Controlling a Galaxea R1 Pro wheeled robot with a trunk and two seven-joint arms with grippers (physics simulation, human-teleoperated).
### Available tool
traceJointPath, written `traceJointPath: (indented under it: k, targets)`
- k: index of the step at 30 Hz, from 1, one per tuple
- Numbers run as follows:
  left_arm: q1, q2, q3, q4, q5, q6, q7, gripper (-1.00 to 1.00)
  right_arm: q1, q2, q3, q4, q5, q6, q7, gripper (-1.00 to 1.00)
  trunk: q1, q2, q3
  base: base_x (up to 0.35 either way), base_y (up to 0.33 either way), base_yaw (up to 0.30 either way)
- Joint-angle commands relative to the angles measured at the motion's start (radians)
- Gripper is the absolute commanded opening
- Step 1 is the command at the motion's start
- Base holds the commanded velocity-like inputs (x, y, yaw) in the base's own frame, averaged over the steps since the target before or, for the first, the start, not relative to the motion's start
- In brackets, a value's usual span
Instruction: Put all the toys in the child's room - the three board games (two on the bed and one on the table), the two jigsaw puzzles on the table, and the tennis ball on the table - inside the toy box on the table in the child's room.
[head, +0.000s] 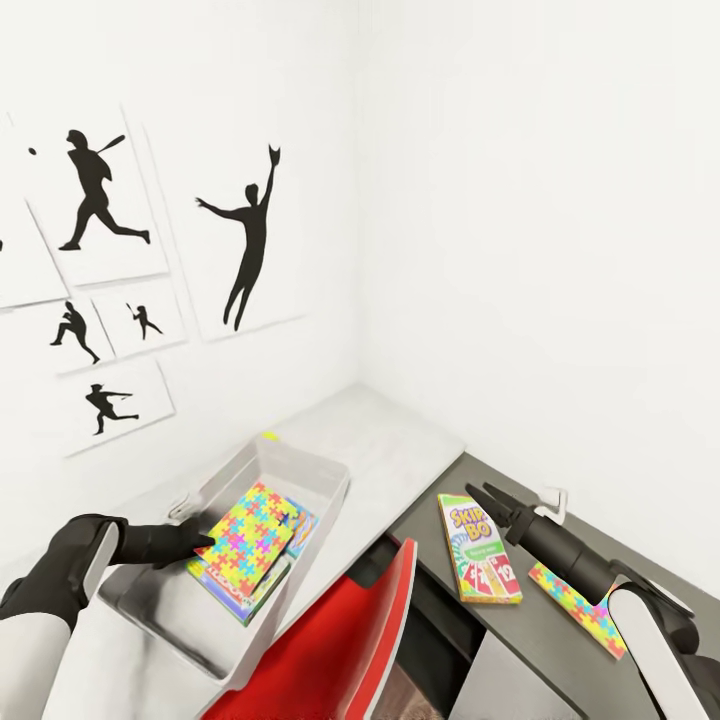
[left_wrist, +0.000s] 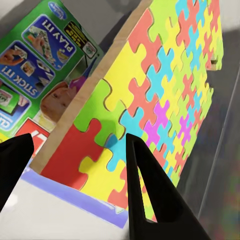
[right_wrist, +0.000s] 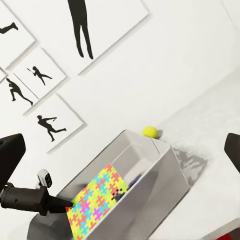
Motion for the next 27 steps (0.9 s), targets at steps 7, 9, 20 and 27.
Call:
traceJointPath:
  k: [7,9,20,27]
  targets:
    - [-0.001,-0.001,0.001,0.0,0.004,0.007,0.002,-1.0,-0.001,0.0,-0.001,0.0,-0.009,0.009,0.0,1.0,0.001,-0.002,-0.014,0.0,0.0,0.0]
    - [-0.001,-0.001,0.001,0.0,0.004,0.006,0.002,-1.0,-0.001,0.0,-0.001,0.0,-0.009,0.009,0.0,1.0,0.001,-0.002,-0.017,0.0,0.0,0.0]
    - [-0.001,-0.001,0.001,0.0,0.008,0.006,0.001,-1.0,-0.001,0.0,-0.001,0.0,-0.009,0.008,0.0,1.0,0.001,-0.002,-0.035,0.0,0.0,0.0]
    - [-0.001,-0.001,0.001,0.0,0.009,0.007,0.0,-1.0,-0.001,0.0,-0.001,0.0,-0.009,0.006,0.002,1.0,0.001,-0.002,-0.039,0.0,0.0,0.0]
